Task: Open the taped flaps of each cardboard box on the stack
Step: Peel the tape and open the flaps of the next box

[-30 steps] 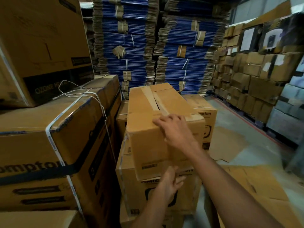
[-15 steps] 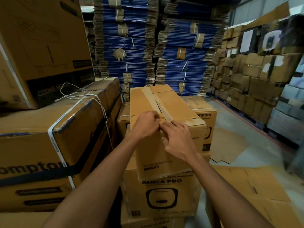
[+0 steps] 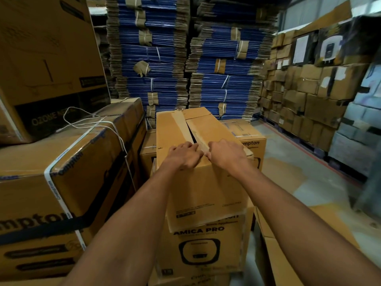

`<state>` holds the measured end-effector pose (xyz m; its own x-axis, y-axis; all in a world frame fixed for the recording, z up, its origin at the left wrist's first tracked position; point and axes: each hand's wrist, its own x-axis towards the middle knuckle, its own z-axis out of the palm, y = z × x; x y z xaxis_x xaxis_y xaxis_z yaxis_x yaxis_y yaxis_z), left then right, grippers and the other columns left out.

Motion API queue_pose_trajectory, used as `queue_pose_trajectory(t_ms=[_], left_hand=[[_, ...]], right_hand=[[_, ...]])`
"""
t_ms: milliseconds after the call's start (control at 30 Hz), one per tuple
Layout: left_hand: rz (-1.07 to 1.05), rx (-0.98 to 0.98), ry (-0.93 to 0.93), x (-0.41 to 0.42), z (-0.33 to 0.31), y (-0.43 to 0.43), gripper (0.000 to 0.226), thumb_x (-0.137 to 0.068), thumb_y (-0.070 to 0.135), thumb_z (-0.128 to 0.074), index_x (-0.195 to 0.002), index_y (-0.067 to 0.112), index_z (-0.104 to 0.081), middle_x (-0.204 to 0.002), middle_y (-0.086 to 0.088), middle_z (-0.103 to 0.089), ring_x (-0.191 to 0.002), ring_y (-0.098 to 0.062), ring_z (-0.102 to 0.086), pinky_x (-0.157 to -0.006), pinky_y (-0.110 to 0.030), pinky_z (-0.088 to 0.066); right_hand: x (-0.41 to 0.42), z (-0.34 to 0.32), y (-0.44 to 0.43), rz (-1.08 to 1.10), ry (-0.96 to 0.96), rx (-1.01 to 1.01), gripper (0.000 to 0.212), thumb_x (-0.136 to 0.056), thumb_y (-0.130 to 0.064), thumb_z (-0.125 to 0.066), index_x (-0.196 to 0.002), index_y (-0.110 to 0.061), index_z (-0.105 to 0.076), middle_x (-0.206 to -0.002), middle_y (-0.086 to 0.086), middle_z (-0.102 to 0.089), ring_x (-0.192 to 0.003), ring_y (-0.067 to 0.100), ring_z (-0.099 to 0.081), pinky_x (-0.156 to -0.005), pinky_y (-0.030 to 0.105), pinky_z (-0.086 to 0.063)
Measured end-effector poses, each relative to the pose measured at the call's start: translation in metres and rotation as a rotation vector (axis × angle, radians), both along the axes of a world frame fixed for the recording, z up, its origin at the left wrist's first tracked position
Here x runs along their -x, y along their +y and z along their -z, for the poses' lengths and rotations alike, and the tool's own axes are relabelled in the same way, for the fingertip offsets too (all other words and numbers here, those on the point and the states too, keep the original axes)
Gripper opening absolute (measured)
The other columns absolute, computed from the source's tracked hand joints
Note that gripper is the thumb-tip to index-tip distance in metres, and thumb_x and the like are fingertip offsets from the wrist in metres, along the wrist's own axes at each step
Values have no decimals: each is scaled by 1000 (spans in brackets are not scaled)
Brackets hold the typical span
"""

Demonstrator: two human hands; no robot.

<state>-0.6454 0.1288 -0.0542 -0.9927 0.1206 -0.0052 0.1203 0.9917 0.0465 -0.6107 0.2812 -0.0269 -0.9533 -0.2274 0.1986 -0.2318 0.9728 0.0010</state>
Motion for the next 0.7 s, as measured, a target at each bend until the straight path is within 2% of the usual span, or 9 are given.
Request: queue_pose_trajectory(t_ms=[133,200,267,367,433,567,700], left_hand=[[-14,-22,63,-3,1,0,48,-103,47,-26,-144,27,-42,-154,-10,-38,-139,-31,-37,-111,-53,-28],[-11,-15,61,-4,2,-1,49,-104,48,-24,-145,27,-41,-155,-10,-37,-140,-31,-36,-112,-53,-28],[-9,2,47,-4,1,-1,51,-106,44,-24,-152,26,-36,-159,-8,-33,-143,-32,-34,-114,-53,-26],[1,17,23,-3,-1,-2,54,-106,38,-30,-159,26,-28,-162,-6,-28,-146,-32,-30,-117,-55,-24],[-3,-8,7,-1,0,-3,57,-104,36,-32,-160,28,-26,-164,-5,-26,-147,-30,-29,-117,-54,-23],[-1,-44,-7,2,3,-6,58,-101,38,-29,-157,26,-31,-165,0,-28,-147,-23,-30,-115,-54,-25],[-7,-46,-12,-1,3,-8,64,-97,44,-23,-158,26,-30,-166,0,-27,-147,-23,-30,-115,-54,-26]], right_hand=[[0,-1,-9,-16,25,-64,29,-104,-16,-46,-131,-16,-57,-116,9,-62,-107,34,-62,-86,52,-55],[1,-2,-8,-26,37,-89,31,-104,-13,-44,-133,-15,-56,-117,9,-63,-108,34,-63,-85,51,-55],[1,-4,-6,-34,-7,-100,32,-106,-21,-41,-136,-16,-52,-122,11,-61,-111,36,-60,-88,53,-53],[-1,-6,-7,-15,-115,-23,42,-107,-44,-38,-140,-19,-48,-129,13,-58,-117,38,-56,-91,54,-49],[1,-9,-11,7,-146,11,44,-106,-46,-44,-142,-20,-47,-132,13,-56,-121,39,-54,-94,58,-48],[7,-16,-16,37,-161,13,39,-105,-33,-52,-142,-20,-48,-137,14,-51,-128,42,-49,-100,66,-44],[7,-17,-23,66,-114,-27,39,-102,-15,-53,-140,-21,-50,-134,11,-53,-125,42,-51,-96,70,-45]])
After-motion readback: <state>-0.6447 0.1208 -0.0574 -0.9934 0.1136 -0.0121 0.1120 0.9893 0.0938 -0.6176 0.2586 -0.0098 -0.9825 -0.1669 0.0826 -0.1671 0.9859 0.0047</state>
